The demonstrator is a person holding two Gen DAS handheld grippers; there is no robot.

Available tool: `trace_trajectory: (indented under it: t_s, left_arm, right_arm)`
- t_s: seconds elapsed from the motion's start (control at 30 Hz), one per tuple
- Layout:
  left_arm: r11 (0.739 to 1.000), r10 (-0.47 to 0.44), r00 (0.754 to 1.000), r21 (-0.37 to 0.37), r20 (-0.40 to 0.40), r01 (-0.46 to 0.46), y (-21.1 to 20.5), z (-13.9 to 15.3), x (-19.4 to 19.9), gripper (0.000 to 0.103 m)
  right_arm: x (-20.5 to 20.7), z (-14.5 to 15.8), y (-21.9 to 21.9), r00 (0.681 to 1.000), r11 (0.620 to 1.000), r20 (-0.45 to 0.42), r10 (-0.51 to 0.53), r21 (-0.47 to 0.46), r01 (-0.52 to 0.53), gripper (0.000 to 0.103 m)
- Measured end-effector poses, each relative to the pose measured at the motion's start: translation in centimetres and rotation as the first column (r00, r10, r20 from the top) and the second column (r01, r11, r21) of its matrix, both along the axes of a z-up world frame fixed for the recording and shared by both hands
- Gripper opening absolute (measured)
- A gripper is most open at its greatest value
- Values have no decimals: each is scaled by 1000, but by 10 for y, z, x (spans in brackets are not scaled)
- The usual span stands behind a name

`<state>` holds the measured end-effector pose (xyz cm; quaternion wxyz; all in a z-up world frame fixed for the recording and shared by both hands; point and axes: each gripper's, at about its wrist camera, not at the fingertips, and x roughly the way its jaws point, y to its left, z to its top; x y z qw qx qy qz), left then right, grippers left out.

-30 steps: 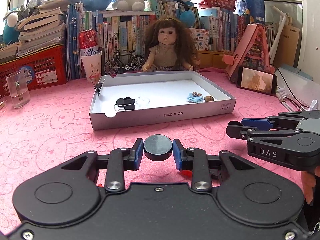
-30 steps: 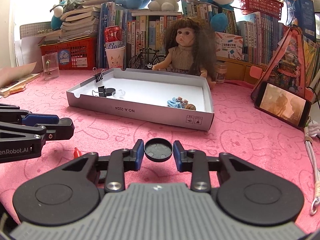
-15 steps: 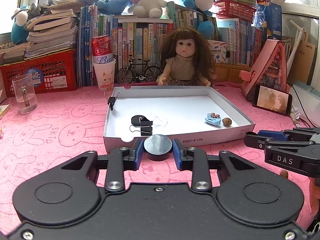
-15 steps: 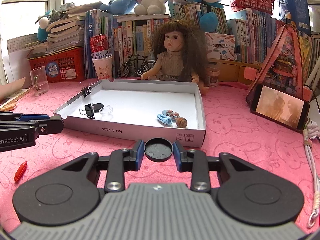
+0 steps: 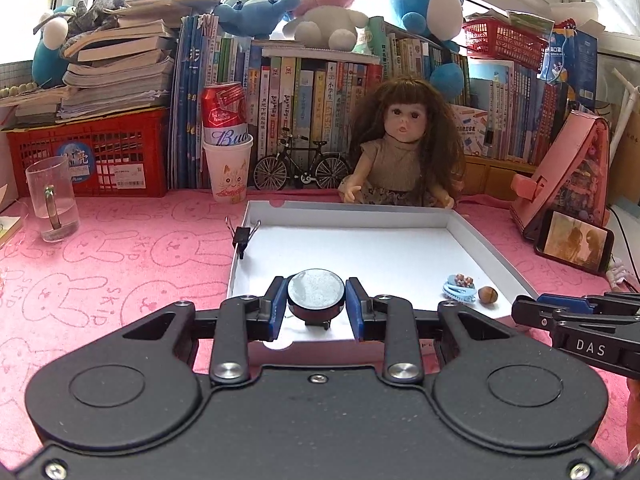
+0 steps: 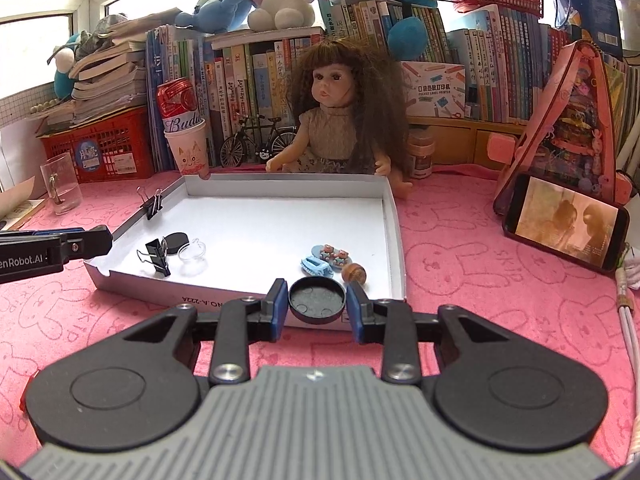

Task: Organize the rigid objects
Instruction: 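Carry the black disc and black cap into the white tray and open both tools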

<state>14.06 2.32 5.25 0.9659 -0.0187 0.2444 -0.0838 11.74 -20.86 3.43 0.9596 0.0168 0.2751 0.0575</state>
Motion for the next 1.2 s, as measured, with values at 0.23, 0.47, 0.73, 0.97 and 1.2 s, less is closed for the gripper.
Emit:
trace_trajectory:
  t_s: [0.23, 0.47, 0.73, 0.97, 1.2]
  left_arm:
    - [1000, 24, 1000, -4, -19, -25, 4, -1, 40, 30]
    - [998, 7, 991, -63, -134, -16, 14, -1, 97, 30]
    - [998, 8, 971, -62, -240, -23, 11, -11, 156, 30]
    - [995, 15, 945, -84, -328, -45, 6, -27, 178, 30]
    - [999, 22, 944, -38, -330, -36, -1, -35, 180, 30]
  right_arm:
    - [29, 0, -9, 999, 999, -34, -38, 34, 39, 36]
    - [78, 8, -26, 992, 994, -113, -57, 86, 67, 36]
    - [138, 4, -34, 965, 985, -259, -51, 144, 90, 36]
    - [158, -4, -23, 955, 992, -291, -59, 88, 88, 36]
    - [166, -15, -22, 947, 992, -315, -69, 76, 98, 37]
